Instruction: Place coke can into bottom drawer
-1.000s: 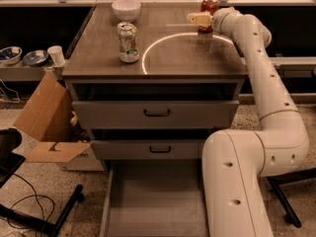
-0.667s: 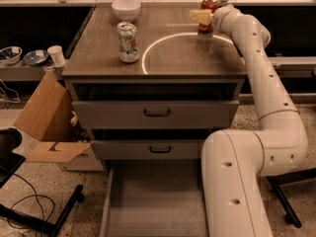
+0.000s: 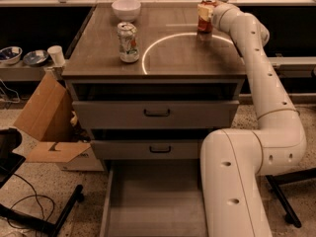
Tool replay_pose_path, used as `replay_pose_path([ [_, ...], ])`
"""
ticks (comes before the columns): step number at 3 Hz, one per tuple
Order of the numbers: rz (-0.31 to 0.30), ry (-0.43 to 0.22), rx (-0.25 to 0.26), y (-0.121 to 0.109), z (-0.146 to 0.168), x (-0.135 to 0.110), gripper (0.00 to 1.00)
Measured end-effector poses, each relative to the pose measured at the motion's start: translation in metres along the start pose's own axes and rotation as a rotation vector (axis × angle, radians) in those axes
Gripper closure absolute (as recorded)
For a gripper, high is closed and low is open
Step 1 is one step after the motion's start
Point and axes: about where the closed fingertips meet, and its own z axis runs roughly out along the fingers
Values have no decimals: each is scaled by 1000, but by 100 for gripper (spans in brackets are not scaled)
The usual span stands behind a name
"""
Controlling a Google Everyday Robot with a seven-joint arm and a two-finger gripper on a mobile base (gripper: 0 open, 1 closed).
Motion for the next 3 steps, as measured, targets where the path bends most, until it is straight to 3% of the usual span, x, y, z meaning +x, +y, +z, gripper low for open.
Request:
replay_pose_path([
  [1,0,0,0,0,0,0,84],
  [2,-10,7,-10,3,-1,0,100],
  [3,-43,26,-59,0,-28,-30,100],
])
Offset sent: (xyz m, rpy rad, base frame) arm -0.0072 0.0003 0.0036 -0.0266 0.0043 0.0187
